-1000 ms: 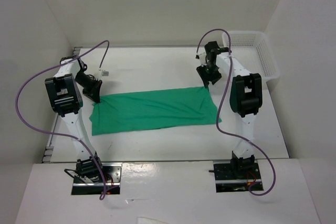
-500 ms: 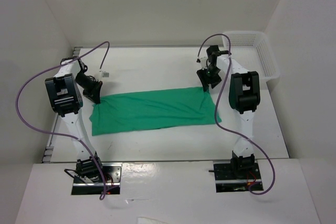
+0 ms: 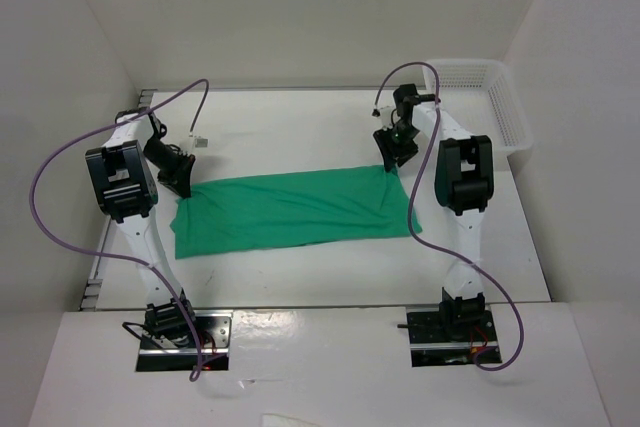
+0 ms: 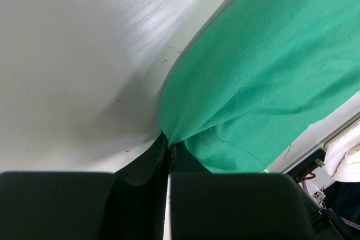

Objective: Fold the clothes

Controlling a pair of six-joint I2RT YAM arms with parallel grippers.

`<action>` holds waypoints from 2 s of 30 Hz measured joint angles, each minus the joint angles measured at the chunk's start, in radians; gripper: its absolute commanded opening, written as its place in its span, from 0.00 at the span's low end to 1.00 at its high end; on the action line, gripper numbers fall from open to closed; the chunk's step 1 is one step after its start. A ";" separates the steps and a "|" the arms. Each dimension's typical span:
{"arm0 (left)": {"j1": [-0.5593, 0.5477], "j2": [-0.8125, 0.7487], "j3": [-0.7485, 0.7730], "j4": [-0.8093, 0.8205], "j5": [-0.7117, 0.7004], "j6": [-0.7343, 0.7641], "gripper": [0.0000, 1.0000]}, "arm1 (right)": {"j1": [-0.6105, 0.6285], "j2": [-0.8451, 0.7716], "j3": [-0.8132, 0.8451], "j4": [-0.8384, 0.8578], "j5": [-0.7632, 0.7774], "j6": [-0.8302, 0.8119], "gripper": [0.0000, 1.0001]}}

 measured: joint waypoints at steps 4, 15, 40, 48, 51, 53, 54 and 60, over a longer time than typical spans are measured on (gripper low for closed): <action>0.000 0.000 0.000 0.000 -0.005 -0.001 0.02 | -0.002 0.006 0.011 -0.006 -0.018 -0.008 0.54; 0.000 0.000 0.000 0.000 -0.007 -0.001 0.02 | -0.002 0.029 0.047 -0.055 -0.063 -0.037 0.38; 0.000 -0.068 0.303 -0.013 0.055 -0.053 0.00 | -0.004 0.116 0.532 -0.218 -0.025 -0.042 0.00; 0.027 -0.052 0.705 -0.025 0.165 -0.138 0.00 | -0.031 0.123 0.741 -0.198 0.016 0.013 0.00; 0.053 -0.036 0.871 -0.020 0.226 -0.188 0.00 | -0.052 0.123 0.763 -0.177 0.015 0.036 0.00; 0.068 -0.024 0.954 -0.014 0.262 -0.219 0.00 | -0.064 0.123 0.765 -0.156 0.016 0.049 0.00; 0.072 -0.023 0.977 -0.015 0.279 -0.233 0.00 | -0.070 0.123 0.765 -0.144 0.018 0.054 0.00; 0.075 -0.010 0.901 -0.014 0.349 -0.248 0.00 | -0.082 0.123 0.765 -0.095 0.029 0.064 0.00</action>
